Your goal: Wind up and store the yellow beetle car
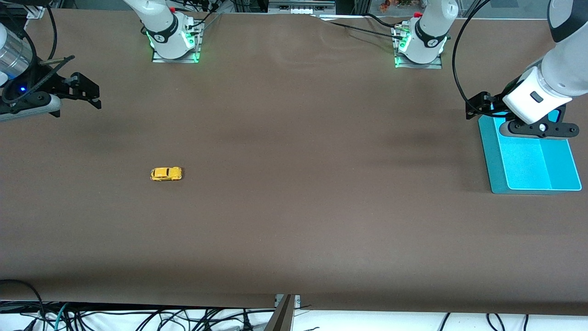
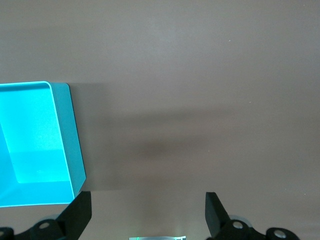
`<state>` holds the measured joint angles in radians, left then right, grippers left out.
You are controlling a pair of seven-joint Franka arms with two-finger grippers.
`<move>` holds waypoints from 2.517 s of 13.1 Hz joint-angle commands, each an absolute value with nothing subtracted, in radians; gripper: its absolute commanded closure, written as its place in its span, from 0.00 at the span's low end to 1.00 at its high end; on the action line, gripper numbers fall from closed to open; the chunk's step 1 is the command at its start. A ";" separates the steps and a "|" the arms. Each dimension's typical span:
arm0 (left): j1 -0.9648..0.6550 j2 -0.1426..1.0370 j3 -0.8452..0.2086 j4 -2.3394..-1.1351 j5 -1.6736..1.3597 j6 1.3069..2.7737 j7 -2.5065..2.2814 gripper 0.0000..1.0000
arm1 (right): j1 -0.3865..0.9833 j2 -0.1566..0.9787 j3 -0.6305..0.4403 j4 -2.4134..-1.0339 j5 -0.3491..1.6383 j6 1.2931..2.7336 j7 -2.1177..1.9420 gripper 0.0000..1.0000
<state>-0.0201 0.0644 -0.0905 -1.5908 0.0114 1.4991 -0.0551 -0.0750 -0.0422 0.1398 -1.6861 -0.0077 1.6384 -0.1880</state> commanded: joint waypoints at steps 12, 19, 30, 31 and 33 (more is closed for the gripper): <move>-0.021 0.078 -0.089 -1.559 0.002 1.473 -0.063 0.00 | -0.060 -0.037 0.121 -1.661 0.003 1.572 -0.175 0.00; -0.021 0.078 -0.089 -1.559 0.002 1.473 -0.063 0.00 | -0.060 -0.037 0.118 -1.661 0.005 1.572 -0.175 0.00; -0.021 0.078 -0.089 -1.559 0.000 1.473 -0.063 0.00 | -0.060 -0.037 0.112 -1.661 0.005 1.566 -0.175 0.00; -0.021 0.078 -0.089 -1.559 0.000 1.473 -0.063 0.00 | -0.060 -0.037 0.112 -1.661 0.005 1.566 -0.175 0.00; -0.021 0.078 -0.089 -1.559 0.000 1.473 -0.063 0.00 | -0.060 -0.037 0.112 -1.661 0.005 1.566 -0.175 0.00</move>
